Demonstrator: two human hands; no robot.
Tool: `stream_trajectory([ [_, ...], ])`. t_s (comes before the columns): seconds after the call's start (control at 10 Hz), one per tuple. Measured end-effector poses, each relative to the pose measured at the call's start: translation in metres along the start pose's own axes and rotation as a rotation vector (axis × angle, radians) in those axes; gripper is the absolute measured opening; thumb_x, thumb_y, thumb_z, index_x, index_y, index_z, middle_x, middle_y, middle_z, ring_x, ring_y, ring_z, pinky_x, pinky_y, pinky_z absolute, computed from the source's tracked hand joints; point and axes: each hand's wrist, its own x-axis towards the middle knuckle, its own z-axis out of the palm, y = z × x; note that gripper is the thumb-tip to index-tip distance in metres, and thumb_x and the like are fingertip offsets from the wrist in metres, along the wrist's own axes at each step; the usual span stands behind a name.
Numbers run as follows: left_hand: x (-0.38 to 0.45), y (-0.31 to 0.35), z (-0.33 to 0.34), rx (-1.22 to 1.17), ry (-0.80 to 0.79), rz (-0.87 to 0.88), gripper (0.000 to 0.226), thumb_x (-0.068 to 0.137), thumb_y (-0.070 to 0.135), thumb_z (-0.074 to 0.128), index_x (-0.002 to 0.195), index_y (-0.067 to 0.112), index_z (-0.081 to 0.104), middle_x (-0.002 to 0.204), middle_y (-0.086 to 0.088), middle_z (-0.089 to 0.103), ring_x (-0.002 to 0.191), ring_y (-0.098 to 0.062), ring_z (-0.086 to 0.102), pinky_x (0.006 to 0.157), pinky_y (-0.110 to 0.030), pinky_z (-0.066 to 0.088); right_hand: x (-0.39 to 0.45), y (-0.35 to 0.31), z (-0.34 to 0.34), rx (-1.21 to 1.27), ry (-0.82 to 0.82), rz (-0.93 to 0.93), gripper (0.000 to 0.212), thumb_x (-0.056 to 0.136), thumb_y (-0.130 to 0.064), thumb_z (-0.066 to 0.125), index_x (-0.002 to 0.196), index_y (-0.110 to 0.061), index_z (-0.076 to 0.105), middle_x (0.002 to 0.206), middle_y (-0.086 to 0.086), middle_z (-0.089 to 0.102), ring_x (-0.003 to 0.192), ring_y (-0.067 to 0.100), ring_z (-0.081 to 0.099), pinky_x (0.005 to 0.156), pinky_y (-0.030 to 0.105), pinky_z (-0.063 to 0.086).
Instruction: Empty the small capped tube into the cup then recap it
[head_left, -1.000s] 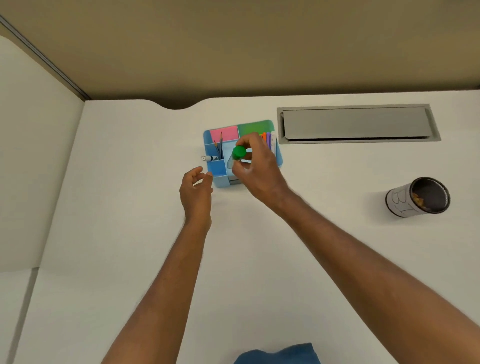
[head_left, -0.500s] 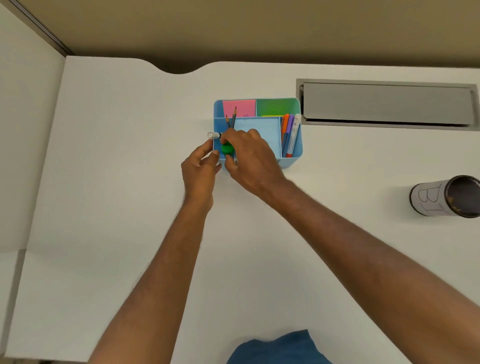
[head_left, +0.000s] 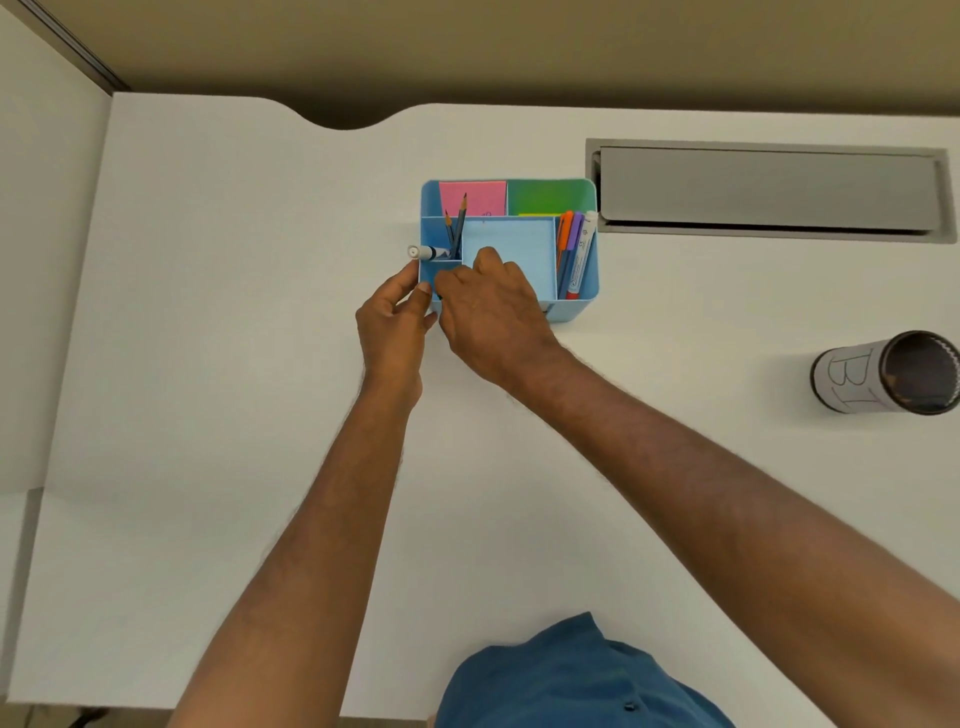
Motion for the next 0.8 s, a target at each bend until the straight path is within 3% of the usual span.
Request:
stream_trajectory([
  [0.1,0.000,0.000,0.001,0.010,0.004,0.008,0.038,0.103,0.018,0.061,0.141,0.015,0.063,0.140,-0.006,0.068,0.127,-0.023,0.065,0.103,-0.045,0.058,-0.001,0.001,0.002,-0.022,-0.005,-0.019,0.023,0.102,-0.021,0.051,0.121,-0.014,0.063,0.118,0.007,0.069,0.112,0.027,0.054,0.086,0.038,0.042],
  [0.2,-0.003,-0.001,0.006,0.119,0.046,0.065,0.039,0.104,0.023,0.059,0.142,0.016,0.060,0.143,-0.005,0.065,0.128,-0.023,0.063,0.106,-0.049,0.055,-0.013,0.007,0.002,-0.010,0.039,-0.052,0.037,0.098,-0.012,0.053,0.134,-0.013,0.058,0.148,0.009,0.054,0.128,0.029,0.050,0.095,0.038,0.042],
  [0.4,-0.031,-0.014,0.012,0.449,0.218,0.291,0.049,0.104,0.033,0.054,0.149,0.017,0.044,0.152,-0.008,0.049,0.136,-0.024,0.048,0.107,-0.036,0.046,-0.067,0.038,-0.006,0.102,0.183,0.032,0.053,0.097,-0.017,0.060,0.148,-0.009,0.049,0.162,0.014,0.039,0.149,0.036,0.037,0.117,0.047,0.036],
  [0.5,-0.051,-0.022,0.012,0.603,0.198,0.411,0.053,0.103,0.031,0.055,0.151,0.013,0.039,0.156,-0.012,0.042,0.142,-0.030,0.040,0.107,-0.037,0.043,-0.093,0.056,-0.009,0.088,0.141,0.111,0.060,0.098,-0.023,0.061,0.153,-0.009,0.042,0.167,0.013,0.031,0.154,0.035,0.028,0.122,0.049,0.032],
  [0.6,-0.082,-0.033,0.013,0.824,0.033,0.548,0.060,0.103,0.030,0.055,0.155,0.010,0.033,0.165,-0.015,0.033,0.151,-0.032,0.032,0.118,-0.044,0.037,-0.132,0.077,-0.014,0.034,0.071,0.211,0.065,0.102,-0.031,0.056,0.158,-0.009,0.033,0.170,0.013,0.023,0.157,0.034,0.020,0.124,0.050,0.028],
  [0.8,-0.117,-0.053,0.023,1.086,-0.133,0.706,0.070,0.105,0.037,0.049,0.161,0.010,0.019,0.172,-0.013,0.018,0.159,-0.030,0.020,0.130,-0.044,0.021,-0.188,0.107,-0.010,-0.033,0.038,0.309,0.068,0.104,-0.037,0.050,0.161,-0.011,0.024,0.172,0.011,0.016,0.159,0.032,0.012,0.126,0.047,0.022],
])
